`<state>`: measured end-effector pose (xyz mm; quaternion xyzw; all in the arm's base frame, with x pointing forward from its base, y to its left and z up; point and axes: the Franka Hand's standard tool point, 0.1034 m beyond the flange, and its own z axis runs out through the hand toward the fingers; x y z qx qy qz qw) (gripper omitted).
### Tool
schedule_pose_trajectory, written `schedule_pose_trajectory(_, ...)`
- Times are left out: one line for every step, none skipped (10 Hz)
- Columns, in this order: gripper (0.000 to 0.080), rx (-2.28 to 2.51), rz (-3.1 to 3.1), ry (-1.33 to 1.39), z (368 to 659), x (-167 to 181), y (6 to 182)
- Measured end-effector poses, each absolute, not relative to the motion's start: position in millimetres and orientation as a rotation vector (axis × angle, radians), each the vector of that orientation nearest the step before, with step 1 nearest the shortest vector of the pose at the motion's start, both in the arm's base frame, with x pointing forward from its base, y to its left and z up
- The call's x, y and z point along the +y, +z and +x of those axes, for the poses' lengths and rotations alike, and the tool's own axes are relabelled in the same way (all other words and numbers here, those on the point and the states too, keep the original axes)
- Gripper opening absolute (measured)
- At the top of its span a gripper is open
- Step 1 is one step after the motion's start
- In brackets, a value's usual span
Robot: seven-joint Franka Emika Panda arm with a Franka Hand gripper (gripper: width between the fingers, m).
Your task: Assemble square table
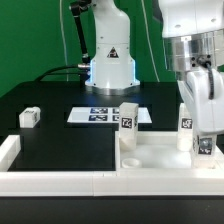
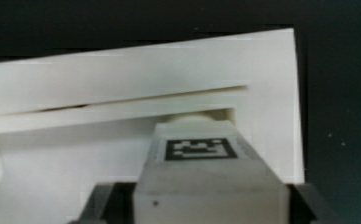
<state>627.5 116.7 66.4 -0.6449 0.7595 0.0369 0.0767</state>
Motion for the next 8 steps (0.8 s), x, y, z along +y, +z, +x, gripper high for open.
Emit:
schedule_pose_trajectory(0.0293,2.337,-1.864,0.117,627.9,116.4,66.5)
schedule_pose_trajectory(0.0293,2.376,-1.817,0.120,628.1,115.3,66.5)
schedule_pose_trajectory(0.0293,2.397,-1.791,0.122,628.1,114.6,66.5)
schedule_pose_trajectory(0.0293,2.431,-1.747,0.122,628.4,113.8,66.8)
schedule_pose_trajectory(0.0293,2.463,-1.708,0.122,628.1,113.1,66.8)
schedule_pose_trajectory(0.0293,2.495,-1.674,0.112,628.1,111.6,67.0)
schedule_pose_trajectory(0.0293,2.509,-1.669,0.093,627.7,111.0,67.4)
schedule_pose_trajectory(0.0294,2.497,-1.691,0.088,627.0,109.9,66.9)
